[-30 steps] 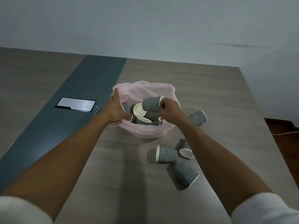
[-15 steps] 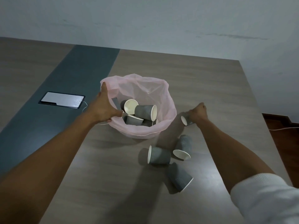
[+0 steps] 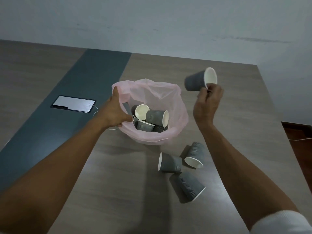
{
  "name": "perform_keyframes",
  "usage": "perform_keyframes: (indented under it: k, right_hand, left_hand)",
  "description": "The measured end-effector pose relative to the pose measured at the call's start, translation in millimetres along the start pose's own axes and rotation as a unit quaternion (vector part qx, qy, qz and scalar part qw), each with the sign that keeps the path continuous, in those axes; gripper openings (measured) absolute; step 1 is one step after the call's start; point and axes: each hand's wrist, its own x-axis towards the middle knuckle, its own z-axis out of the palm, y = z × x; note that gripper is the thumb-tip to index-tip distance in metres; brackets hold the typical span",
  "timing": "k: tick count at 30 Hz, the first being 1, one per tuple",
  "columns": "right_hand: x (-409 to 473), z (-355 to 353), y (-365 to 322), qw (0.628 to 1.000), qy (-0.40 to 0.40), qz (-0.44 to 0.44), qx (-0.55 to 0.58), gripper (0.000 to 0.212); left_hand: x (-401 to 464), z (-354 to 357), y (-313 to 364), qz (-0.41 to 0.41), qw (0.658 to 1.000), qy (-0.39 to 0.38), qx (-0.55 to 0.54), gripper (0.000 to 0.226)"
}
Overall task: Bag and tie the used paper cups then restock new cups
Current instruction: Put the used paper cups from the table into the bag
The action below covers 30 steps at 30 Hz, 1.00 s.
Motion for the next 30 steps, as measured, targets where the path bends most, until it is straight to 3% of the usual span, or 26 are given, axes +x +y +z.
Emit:
perform_keyframes:
  k: [3,6,9,11,14,17,19,21,23,25,27,30]
  right_hand:
    - [-28.3,19.4,-34.6,0.989,-0.107,-0.104,0.021,0.009]
    - [-56.5,35.8,-44.0,0.964,-0.256,-0.065,0.005,0.012]
    - [-62.6,39.9,-40.8,0.945,-0.325,-0.010,-0.036,0.027]
    - [-57.5,33.0,-39.4,0.952,-0.305,0.008,-0.034,0.032]
    - [-45.9,7.9,-26.3,0.979,-0.192,0.021,-0.057,0.025]
    - [-38.8,-32.6,9.6,0.974,-0.126,0.120,-0.143,0.027]
    - [-43.6,-54.1,41.9,0.917,-0.239,0.199,-0.249,0.039]
    - [-58.2,-72.2,64.8,0.810,-0.420,0.269,-0.308,0.074]
    - [-75.1,-84.7,79.6,0.705,-0.554,0.270,-0.350,0.100]
    - [-91.5,-91.6,93.1,0.660,-0.599,0.221,-0.397,0.098]
    - [-102.2,-93.9,98.5,0.694,-0.568,0.198,-0.396,0.079]
    - [-98.5,-90.1,84.4,0.814,-0.425,0.210,-0.336,0.042]
  left_hand:
    - [-1.0,-1.3,1.0,0.007,1.000,-0.009,-0.005,0.125]
    - [-1.9,-1.7,2.2,0.021,1.000,-0.011,0.001,0.125]
    - [-5.2,-2.9,4.5,0.021,1.000,-0.013,0.017,0.126]
    - [-6.3,-4.0,5.9,0.020,1.000,-0.014,0.019,0.127]
    - [-7.1,-5.3,6.0,0.021,1.000,-0.011,0.018,0.127]
    - [-7.8,-4.1,6.7,0.021,0.999,-0.006,0.027,0.125]
    - [-8.1,-3.1,7.4,0.024,0.999,-0.002,0.031,0.124]
    - [-8.9,-0.3,8.1,0.026,0.999,-0.004,0.026,0.123]
    - [-9.4,3.0,8.3,0.029,0.999,-0.001,0.031,0.122]
    - [-11.1,6.4,8.3,0.029,0.999,-0.003,0.030,0.123]
    - [-14.1,8.7,8.1,0.025,0.999,-0.011,0.019,0.125]
    - [-22.2,9.9,6.3,0.015,1.000,-0.017,0.008,0.127]
